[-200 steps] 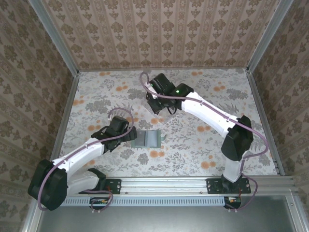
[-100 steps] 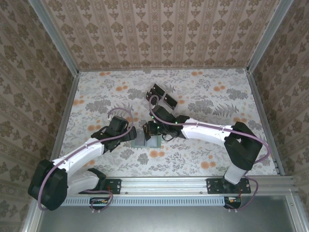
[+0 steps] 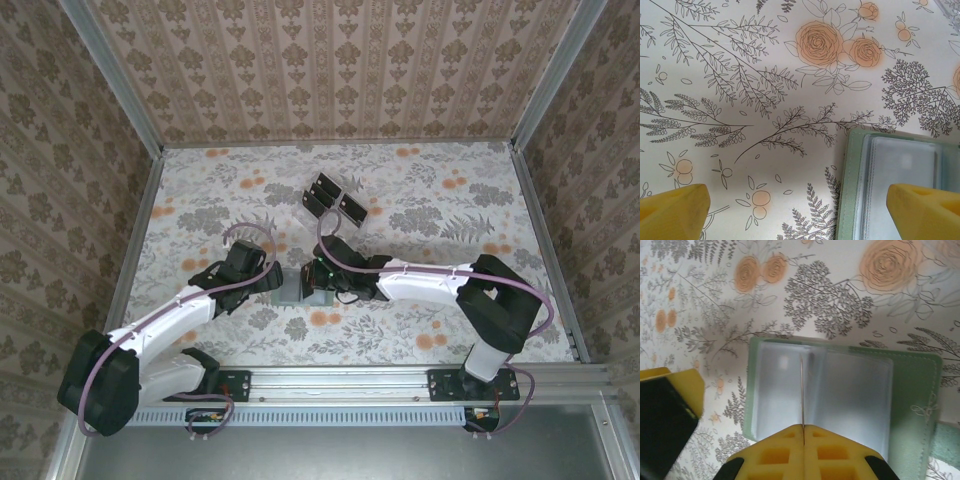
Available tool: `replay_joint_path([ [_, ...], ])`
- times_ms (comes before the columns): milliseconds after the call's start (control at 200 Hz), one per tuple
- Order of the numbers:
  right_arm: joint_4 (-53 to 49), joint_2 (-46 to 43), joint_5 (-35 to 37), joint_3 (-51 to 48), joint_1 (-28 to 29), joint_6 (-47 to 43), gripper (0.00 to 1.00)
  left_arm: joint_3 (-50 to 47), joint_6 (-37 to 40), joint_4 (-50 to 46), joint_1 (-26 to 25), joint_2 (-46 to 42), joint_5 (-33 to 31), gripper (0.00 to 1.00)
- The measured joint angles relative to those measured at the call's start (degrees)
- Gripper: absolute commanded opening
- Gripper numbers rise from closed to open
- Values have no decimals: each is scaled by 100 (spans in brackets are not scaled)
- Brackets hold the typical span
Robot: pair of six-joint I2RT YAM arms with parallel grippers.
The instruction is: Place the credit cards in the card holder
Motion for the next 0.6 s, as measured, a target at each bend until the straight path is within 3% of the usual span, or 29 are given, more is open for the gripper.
replay_joint_path([
  [285,11,0,46,-356,-59,20,0,0,0,-2,0,0,2,100],
  [600,-129,-7,44,-455,-496,-236,0,0,4,39,-2,0,85,100],
])
